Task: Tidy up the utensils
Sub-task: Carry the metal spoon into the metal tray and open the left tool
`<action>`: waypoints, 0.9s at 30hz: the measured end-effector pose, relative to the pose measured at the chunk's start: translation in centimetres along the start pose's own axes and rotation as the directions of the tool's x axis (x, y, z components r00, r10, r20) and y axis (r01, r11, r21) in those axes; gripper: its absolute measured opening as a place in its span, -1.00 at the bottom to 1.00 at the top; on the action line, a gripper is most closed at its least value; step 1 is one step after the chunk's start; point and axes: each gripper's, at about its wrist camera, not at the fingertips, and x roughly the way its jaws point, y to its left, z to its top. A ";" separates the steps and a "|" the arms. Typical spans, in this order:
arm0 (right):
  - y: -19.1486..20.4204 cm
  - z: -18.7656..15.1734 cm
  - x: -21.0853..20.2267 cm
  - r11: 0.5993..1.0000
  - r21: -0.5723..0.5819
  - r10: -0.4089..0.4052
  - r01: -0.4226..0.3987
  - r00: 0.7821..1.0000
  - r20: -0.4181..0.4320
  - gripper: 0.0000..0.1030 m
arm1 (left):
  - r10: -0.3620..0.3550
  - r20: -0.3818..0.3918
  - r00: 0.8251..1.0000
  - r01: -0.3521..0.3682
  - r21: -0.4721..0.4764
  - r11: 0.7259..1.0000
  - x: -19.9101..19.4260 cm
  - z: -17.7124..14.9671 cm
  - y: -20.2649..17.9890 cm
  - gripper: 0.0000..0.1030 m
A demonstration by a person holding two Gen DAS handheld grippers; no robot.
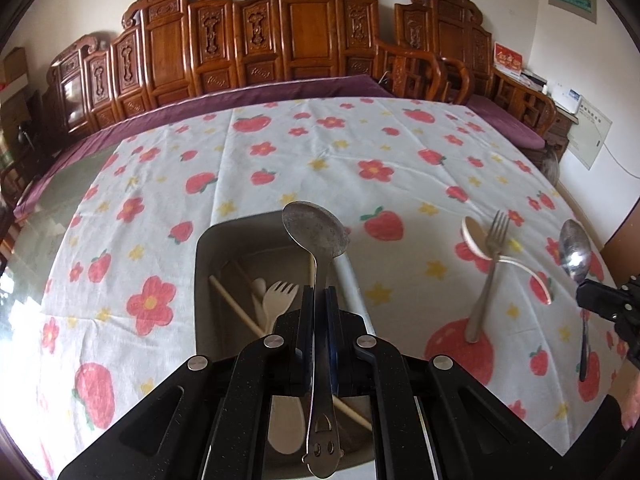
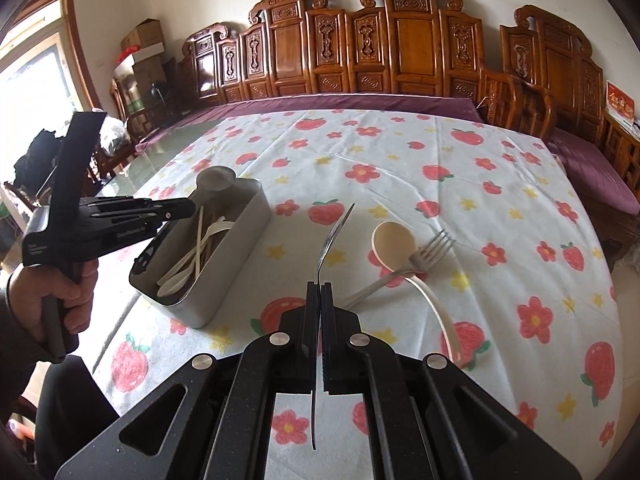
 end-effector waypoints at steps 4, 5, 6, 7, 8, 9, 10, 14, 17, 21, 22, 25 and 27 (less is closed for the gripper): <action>0.4 0.0 0.8 1.000 -0.005 0.003 -0.003 1.000 -0.012 -0.95 | 0.016 -0.040 0.999 -0.016 -0.012 1.000 1.8 -0.9 1.1 -0.91; 0.5 0.0 0.9 1.000 -0.006 0.004 -0.004 1.000 -0.015 -0.95 | 0.020 -0.050 0.999 -0.021 -0.015 1.000 2.3 -1.2 1.4 -0.91; 0.6 -0.1 1.1 1.000 -0.007 0.004 -0.005 1.000 -0.017 -0.95 | 0.022 -0.059 0.998 -0.023 -0.017 1.000 2.6 -1.3 1.6 -0.91; 0.7 -0.2 1.2 1.000 -0.007 0.005 -0.006 1.000 -0.020 -0.95 | 0.024 -0.067 0.997 -0.026 -0.019 0.999 3.0 -1.5 1.8 -0.91; 0.8 -0.2 1.3 1.000 -0.008 0.006 -0.006 1.000 -0.022 -0.95 | 0.026 -0.075 0.997 -0.028 -0.021 0.999 3.3 -1.6 1.9 -0.91; 0.8 -0.2 1.4 1.000 -0.009 0.007 -0.007 1.000 -0.024 -0.95 | 0.028 -0.081 0.996 -0.030 -0.021 0.999 3.6 -1.7 2.0 -0.91; 0.9 -0.3 1.5 1.000 -0.011 0.007 -0.007 1.000 -0.026 -0.95 | 0.030 -0.088 0.996 -0.032 -0.021 0.999 3.9 -1.9 2.1 -0.90; 1.2 -0.5 1.9 1.000 -0.015 0.007 -0.008 0.999 -0.035 -0.95 | 0.037 -0.111 0.993 -0.039 -0.016 0.999 4.6 -2.1 2.2 -0.90; 1.5 -0.5 1.9 1.000 -0.021 0.005 -0.006 0.999 -0.040 -0.95 | 0.034 -0.136 0.990 -0.037 -0.016 0.999 5.1 -2.2 2.2 -0.90; 1.8 -0.3 1.9 1.000 -0.027 0.003 -0.004 0.999 -0.041 -0.95 | 0.034 -0.125 0.992 -0.037 -0.021 0.999 4.6 -2.2 2.4 -0.89; 2.0 -0.2 1.8 1.000 -0.029 0.002 -0.004 0.999 -0.039 -0.95 | 0.031 -0.121 0.992 -0.034 -0.024 0.999 4.4 -2.1 2.5 -0.89; 2.6 0.2 1.5 0.999 -0.038 0.006 -0.007 0.999 -0.031 -0.95 | 0.028 -0.102 0.994 -0.031 -0.028 0.999 3.3 -1.8 2.7 -0.88; 3.2 0.5 1.5 0.999 -0.045 0.009 -0.010 1.000 -0.027 -0.95 | 0.027 -0.083 0.996 -0.030 -0.029 0.999 2.2 -1.7 3.0 -0.88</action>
